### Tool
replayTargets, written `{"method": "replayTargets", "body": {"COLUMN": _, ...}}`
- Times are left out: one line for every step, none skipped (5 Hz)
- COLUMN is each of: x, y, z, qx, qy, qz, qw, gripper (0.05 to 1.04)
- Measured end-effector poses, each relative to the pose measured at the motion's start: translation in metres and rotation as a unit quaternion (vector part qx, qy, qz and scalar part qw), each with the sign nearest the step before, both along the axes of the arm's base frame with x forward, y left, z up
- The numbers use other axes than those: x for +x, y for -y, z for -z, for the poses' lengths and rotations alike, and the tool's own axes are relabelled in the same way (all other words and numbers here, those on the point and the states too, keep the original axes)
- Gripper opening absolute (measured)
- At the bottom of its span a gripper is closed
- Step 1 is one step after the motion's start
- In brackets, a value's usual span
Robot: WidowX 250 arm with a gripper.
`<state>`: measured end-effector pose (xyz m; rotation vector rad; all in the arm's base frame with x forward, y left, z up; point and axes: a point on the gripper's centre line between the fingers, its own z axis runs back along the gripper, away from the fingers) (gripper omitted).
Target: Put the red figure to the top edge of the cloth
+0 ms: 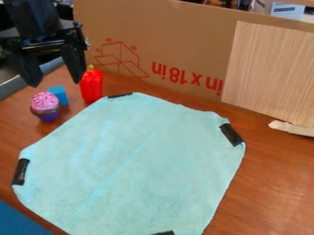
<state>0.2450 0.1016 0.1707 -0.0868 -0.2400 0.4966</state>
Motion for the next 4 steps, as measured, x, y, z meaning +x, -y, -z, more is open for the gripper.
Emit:
{"method": "replayTargets", "body": {"x": 0.001, "y": 0.0, "z": 0.007, "qx": -0.01, "qy": -0.01, "qz": -0.004, "qw": 0.9999, "gripper": 0.998}}
{"method": "replayTargets", "body": {"x": 0.045, "y": -0.007, "z": 0.022, "qx": -0.042, "qy": -0.015, "qz": -0.052, "qw": 0.9977, "gripper": 0.999}}
{"method": "replayTargets", "body": {"x": 0.083, "y": -0.016, "z": 0.032, "qx": -0.037, "qy": -0.012, "qz": -0.099, "qw": 0.9943, "gripper": 0.998}}
{"method": "replayTargets", "body": {"x": 0.098, "y": -0.026, "z": 0.047, "qx": -0.022, "qy": -0.011, "qz": -0.116, "qw": 0.9929, "gripper": 0.998}}
